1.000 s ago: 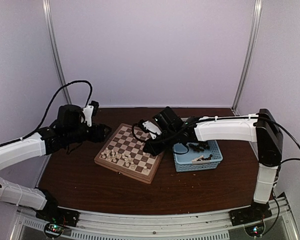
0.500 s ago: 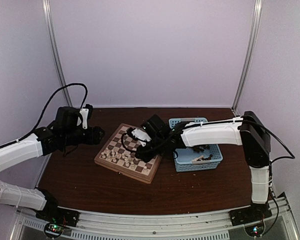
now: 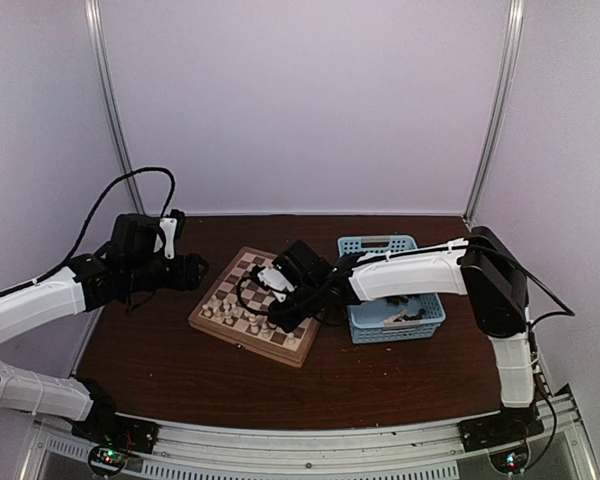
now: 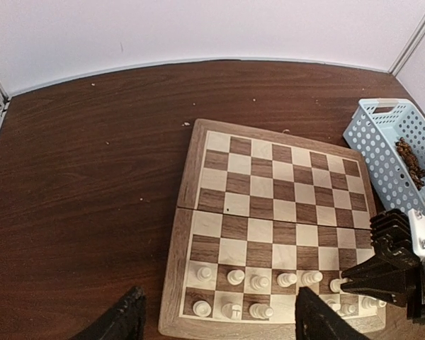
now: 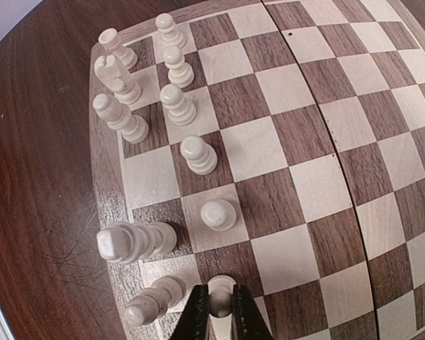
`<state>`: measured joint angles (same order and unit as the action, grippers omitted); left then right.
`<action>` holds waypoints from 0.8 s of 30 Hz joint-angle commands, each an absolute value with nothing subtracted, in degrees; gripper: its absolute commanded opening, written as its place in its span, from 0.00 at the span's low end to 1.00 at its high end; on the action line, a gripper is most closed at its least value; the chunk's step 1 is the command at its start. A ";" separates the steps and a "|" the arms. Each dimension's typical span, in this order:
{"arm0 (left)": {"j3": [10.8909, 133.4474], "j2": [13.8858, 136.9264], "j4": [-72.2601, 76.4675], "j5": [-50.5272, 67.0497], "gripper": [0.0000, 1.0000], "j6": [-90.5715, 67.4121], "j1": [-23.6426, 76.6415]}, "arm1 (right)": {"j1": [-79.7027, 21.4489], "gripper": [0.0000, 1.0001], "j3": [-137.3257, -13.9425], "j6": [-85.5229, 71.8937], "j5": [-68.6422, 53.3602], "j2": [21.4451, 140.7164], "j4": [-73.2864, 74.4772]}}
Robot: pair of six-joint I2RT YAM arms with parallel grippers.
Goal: Set up the chess pieces on the board
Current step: Place the chess piece on the chessboard.
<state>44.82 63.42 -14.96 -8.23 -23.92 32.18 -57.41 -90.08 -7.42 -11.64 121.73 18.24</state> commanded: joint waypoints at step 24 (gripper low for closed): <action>45.76 63.24 -14.27 -7.69 0.72 -21.65 31.90 | -58.04 0.18 -92.99 -5.71 -7.48 124.32 17.31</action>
